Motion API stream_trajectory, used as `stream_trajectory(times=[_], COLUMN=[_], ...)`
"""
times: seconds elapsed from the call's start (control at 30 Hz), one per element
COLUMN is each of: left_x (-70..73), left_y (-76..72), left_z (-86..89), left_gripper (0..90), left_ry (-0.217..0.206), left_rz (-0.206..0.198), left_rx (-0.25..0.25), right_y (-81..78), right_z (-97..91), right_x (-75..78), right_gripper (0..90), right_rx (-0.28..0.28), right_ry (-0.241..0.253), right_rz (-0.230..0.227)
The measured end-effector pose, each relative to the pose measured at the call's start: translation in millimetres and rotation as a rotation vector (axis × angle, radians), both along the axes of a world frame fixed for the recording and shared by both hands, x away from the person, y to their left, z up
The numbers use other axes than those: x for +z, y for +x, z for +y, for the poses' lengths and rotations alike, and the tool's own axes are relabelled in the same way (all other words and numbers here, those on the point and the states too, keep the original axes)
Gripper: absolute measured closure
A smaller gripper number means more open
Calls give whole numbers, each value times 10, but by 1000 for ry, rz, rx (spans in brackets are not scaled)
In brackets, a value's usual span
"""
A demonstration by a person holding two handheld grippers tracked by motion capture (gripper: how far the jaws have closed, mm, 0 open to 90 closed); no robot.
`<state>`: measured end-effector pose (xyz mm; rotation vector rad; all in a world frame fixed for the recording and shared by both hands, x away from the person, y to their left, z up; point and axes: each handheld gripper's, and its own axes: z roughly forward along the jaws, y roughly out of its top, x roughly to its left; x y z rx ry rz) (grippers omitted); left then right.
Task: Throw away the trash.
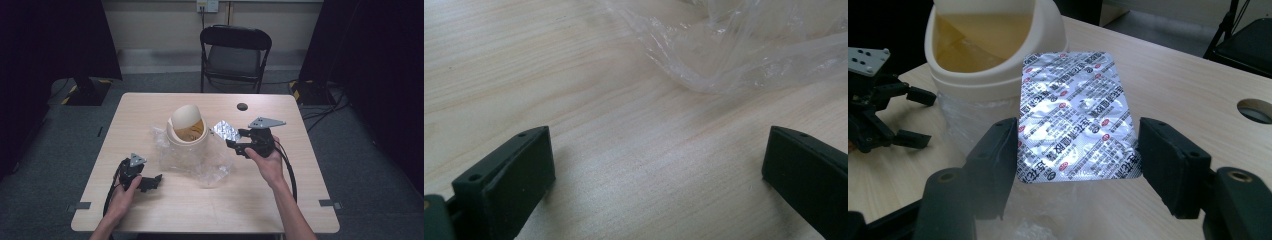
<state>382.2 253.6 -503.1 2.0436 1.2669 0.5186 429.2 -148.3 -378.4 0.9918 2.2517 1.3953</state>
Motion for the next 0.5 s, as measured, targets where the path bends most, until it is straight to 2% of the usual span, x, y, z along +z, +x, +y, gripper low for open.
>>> stream_trajectory(times=[0.17,0.5], left_x=[0,-1], left_y=[0,-1], left_z=[0,2], left_gripper=[0,0], left_ry=[0,0], left_rz=[0,-1], left_rx=[0,-2], right_y=[-29,-20], right_z=[148,475], right_x=[99,76], right_gripper=[340,340], right_rx=[45,121], right_ry=[3,-31], right_rz=[-13,-2])
